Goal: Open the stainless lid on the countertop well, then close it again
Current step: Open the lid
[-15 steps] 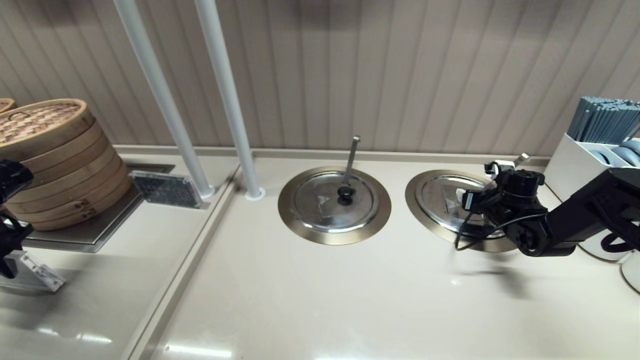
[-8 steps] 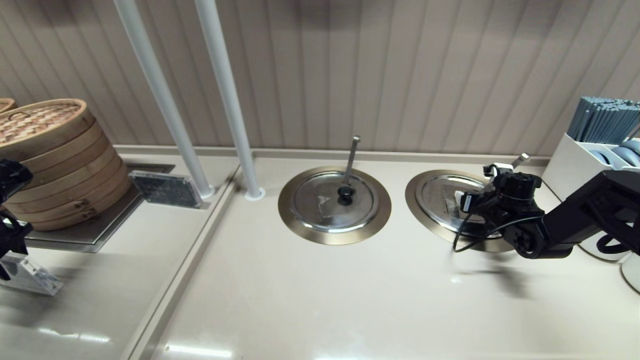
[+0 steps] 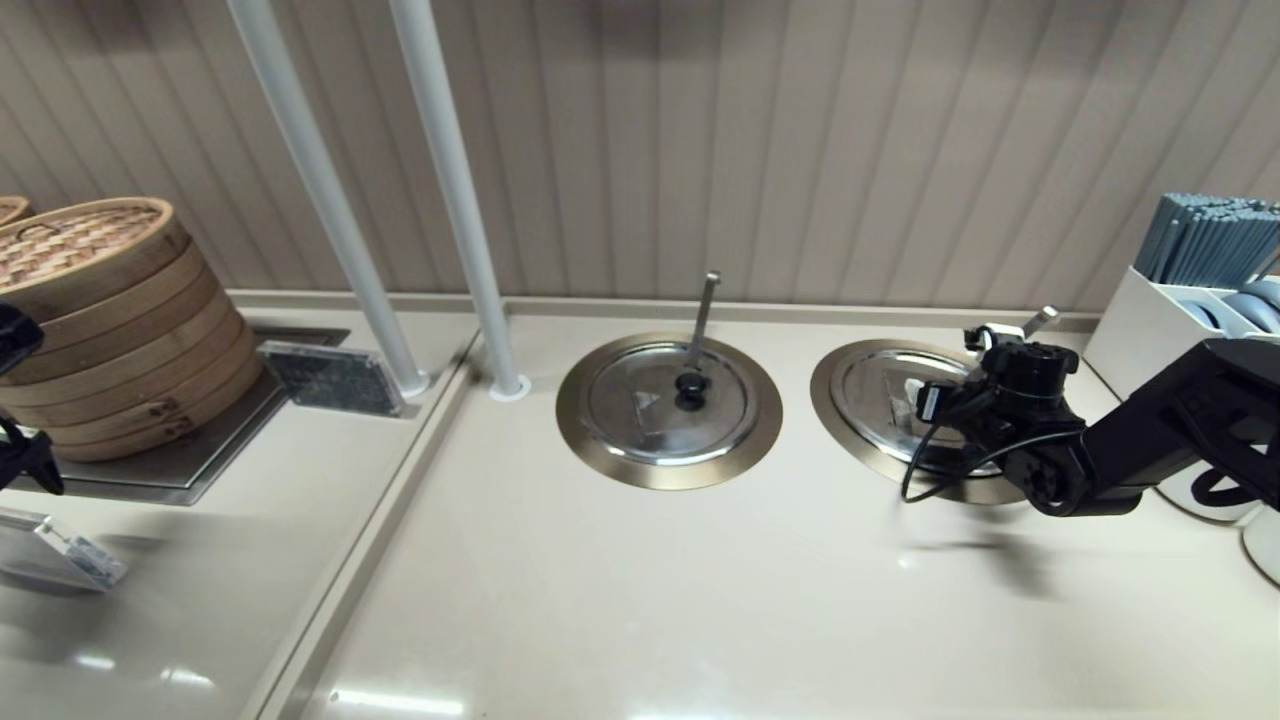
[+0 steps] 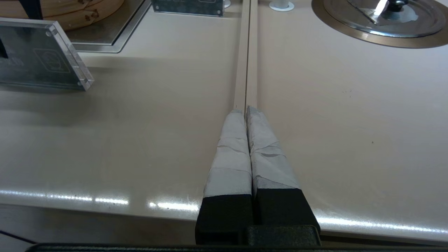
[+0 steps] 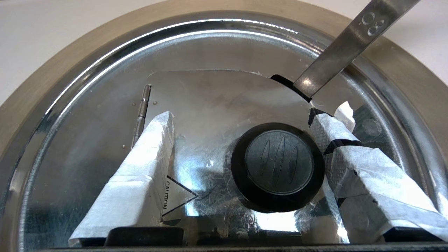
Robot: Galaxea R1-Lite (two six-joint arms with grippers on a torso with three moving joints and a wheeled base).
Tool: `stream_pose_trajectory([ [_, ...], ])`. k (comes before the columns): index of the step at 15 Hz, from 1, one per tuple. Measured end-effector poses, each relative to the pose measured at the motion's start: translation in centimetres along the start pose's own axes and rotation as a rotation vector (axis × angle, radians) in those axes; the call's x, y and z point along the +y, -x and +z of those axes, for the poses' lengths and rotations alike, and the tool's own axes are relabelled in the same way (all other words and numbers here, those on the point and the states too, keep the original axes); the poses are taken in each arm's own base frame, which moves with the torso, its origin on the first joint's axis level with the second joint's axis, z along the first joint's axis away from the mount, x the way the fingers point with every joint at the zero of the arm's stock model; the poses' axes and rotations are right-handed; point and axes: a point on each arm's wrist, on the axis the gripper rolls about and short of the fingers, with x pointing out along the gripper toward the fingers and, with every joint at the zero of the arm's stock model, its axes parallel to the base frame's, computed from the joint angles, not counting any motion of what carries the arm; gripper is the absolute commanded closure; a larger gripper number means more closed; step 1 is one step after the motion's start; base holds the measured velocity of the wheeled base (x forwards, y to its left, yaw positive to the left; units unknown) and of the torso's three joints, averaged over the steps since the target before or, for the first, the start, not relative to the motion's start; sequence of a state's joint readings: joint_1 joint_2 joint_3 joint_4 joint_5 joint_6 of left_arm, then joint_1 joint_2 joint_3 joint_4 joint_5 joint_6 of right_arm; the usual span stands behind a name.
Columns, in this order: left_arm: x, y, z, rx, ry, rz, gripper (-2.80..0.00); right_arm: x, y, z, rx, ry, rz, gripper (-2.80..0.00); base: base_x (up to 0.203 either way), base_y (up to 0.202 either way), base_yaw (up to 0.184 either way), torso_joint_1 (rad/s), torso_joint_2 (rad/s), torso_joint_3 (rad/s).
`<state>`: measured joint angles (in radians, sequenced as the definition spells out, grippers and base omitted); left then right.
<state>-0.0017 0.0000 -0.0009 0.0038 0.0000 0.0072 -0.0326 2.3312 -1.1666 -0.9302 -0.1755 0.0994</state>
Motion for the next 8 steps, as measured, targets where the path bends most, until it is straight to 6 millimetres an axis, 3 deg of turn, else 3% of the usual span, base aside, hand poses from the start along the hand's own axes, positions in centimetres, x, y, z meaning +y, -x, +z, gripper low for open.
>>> stream_pose_trajectory([
  [8,0.0,0.0,-0.01,0.0,0.0,0.0,0.0,0.16,0.39,1.0,-0.024,-0.003,0.005,-2.8,0.0,0.0,0.0,0.0,0.0,0.0],
])
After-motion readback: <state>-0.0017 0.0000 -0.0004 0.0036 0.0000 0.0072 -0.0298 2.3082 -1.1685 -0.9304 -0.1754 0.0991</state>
